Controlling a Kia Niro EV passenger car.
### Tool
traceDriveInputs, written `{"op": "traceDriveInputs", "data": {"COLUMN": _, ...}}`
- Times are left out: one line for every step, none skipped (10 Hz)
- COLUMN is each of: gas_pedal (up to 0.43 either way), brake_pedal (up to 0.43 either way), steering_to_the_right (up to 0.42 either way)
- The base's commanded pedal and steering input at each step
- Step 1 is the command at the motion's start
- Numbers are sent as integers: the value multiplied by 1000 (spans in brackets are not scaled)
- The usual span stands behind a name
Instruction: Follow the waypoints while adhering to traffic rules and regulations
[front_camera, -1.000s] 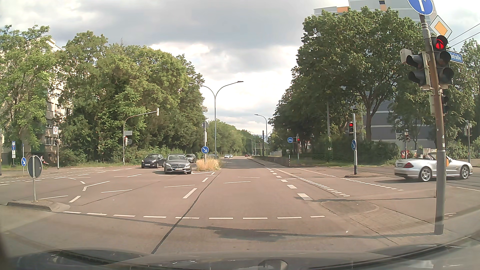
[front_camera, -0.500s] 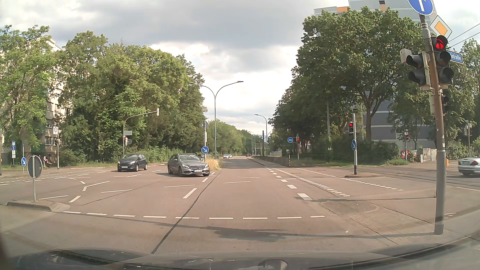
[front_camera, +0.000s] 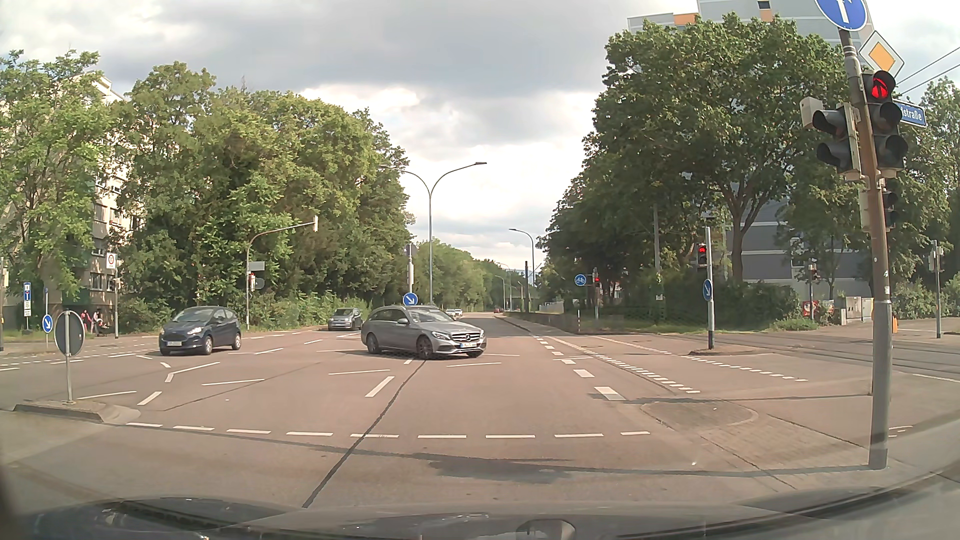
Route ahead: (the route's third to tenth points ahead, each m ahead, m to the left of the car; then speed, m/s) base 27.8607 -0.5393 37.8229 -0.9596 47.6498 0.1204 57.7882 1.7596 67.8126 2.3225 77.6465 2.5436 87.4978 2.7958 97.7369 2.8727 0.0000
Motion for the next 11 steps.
{"op": "traceDriveInputs", "data": {"gas_pedal": 0, "brake_pedal": 220, "steering_to_the_right": -8}}
{"op": "traceDriveInputs", "data": {"gas_pedal": 0, "brake_pedal": 213, "steering_to_the_right": -8}}
{"op": "traceDriveInputs", "data": {"gas_pedal": 0, "brake_pedal": 220, "steering_to_the_right": -8}}
{"op": "traceDriveInputs", "data": {"gas_pedal": 0, "brake_pedal": 220, "steering_to_the_right": -8}}
{"op": "traceDriveInputs", "data": {"gas_pedal": 0, "brake_pedal": 220, "steering_to_the_right": -8}}
{"op": "traceDriveInputs", "data": {"gas_pedal": 0, "brake_pedal": 220, "steering_to_the_right": -8}}
{"op": "traceDriveInputs", "data": {"gas_pedal": 0, "brake_pedal": 220, "steering_to_the_right": -8}}
{"op": "traceDriveInputs", "data": {"gas_pedal": 0, "brake_pedal": 220, "steering_to_the_right": -8}}
{"op": "traceDriveInputs", "data": {"gas_pedal": 0, "brake_pedal": 220, "steering_to_the_right": -8}}
{"op": "traceDriveInputs", "data": {"gas_pedal": 0, "brake_pedal": 220, "steering_to_the_right": -8}}
{"op": "traceDriveInputs", "data": {"gas_pedal": 0, "brake_pedal": 220, "steering_to_the_right": -8}}
